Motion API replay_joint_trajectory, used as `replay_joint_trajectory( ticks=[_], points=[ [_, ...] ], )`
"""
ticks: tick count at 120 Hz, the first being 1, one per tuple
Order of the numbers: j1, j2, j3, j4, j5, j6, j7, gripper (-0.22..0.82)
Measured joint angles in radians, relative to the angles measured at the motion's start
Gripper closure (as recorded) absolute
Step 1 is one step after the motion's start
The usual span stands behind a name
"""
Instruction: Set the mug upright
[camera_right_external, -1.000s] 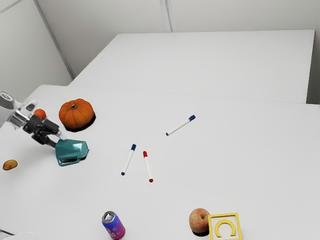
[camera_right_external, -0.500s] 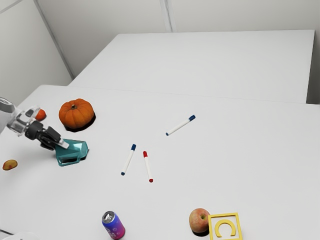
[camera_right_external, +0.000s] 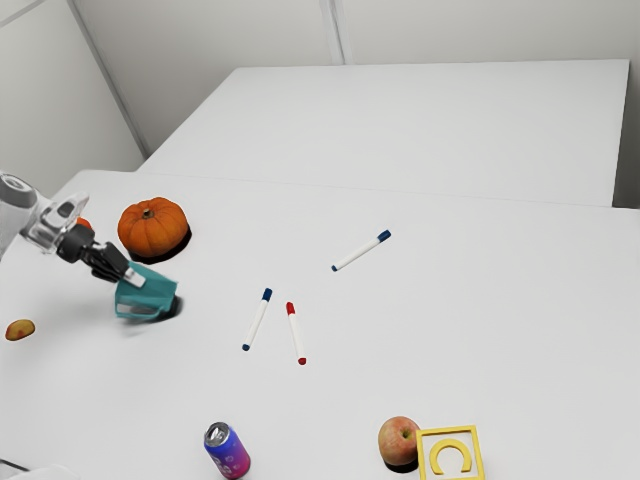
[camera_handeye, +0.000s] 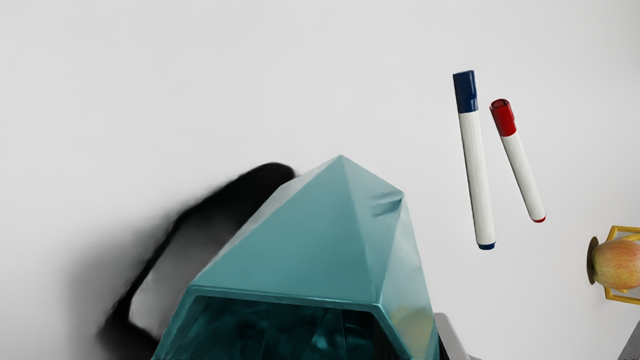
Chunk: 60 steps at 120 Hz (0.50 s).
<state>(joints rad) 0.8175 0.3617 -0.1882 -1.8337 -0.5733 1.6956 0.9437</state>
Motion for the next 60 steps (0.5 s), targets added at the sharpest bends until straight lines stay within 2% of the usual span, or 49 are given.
replay_joint_trajectory(
  ticks=[34, 60],
  points=[
    [-0.144, -0.143, -0.002, -0.132, 0.152, 0.230, -0.012, 0.75],
    [-0.240, -0.211, -0.010, -0.189, 0.290, 0.346, -0.073, 0.74]
  ],
)
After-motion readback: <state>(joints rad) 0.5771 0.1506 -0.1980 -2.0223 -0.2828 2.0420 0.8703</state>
